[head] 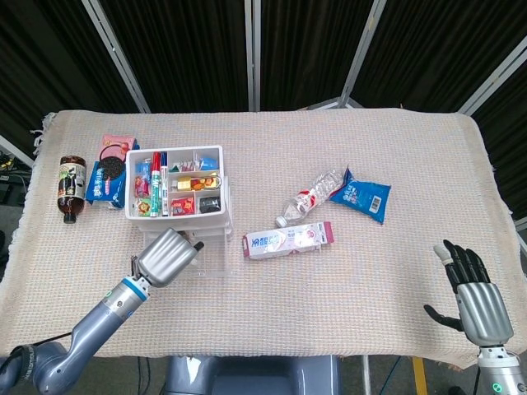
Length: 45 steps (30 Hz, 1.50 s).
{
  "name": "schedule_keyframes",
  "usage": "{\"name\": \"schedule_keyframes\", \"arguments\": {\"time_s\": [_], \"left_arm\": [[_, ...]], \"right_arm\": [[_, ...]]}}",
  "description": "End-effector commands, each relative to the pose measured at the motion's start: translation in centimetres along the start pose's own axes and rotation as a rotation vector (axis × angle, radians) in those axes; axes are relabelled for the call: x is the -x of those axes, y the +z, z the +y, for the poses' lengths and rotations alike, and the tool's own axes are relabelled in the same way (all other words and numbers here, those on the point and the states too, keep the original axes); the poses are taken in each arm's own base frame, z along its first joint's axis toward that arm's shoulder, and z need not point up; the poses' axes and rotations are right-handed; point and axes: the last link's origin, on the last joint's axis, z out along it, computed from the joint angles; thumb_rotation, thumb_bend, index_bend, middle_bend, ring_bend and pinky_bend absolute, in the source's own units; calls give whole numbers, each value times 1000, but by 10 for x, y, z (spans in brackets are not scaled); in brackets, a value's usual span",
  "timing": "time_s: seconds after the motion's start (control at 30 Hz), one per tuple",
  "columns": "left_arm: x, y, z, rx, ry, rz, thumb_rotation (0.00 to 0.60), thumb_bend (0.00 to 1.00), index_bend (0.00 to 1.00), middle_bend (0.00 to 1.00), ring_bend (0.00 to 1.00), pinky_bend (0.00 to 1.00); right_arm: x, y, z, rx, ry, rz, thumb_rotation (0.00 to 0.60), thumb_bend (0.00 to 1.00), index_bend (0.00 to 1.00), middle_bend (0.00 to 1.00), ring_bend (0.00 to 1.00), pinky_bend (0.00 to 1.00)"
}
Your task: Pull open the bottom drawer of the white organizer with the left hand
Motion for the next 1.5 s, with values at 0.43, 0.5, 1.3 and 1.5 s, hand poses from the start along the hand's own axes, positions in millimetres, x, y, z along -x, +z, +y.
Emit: {"name": "schedule_keyframes", "arguments": {"time_s": [0.43, 0.5, 1.3, 1.5], "left_arm": [[14, 18, 13, 4, 64, -81, 600, 251, 385, 998, 953, 811], [15, 20, 16, 8, 65, -86, 600, 252, 389, 998, 953, 811], [23, 31, 28, 6, 55, -91, 600, 289, 500, 998, 954, 811], [26, 31, 26, 0, 67, -104, 600, 291, 489, 998, 953, 803]], "right_arm": [[-2, 0, 1, 1, 9, 0, 600, 53, 0, 0, 0, 0], [-2, 0, 1, 2, 10, 1, 600, 53, 0, 0, 0, 0], [-3, 0, 1, 2, 25, -3, 600, 52, 0, 0, 0, 0], [-3, -1, 1, 1, 29, -1, 600, 52, 0, 0, 0, 0]]}}
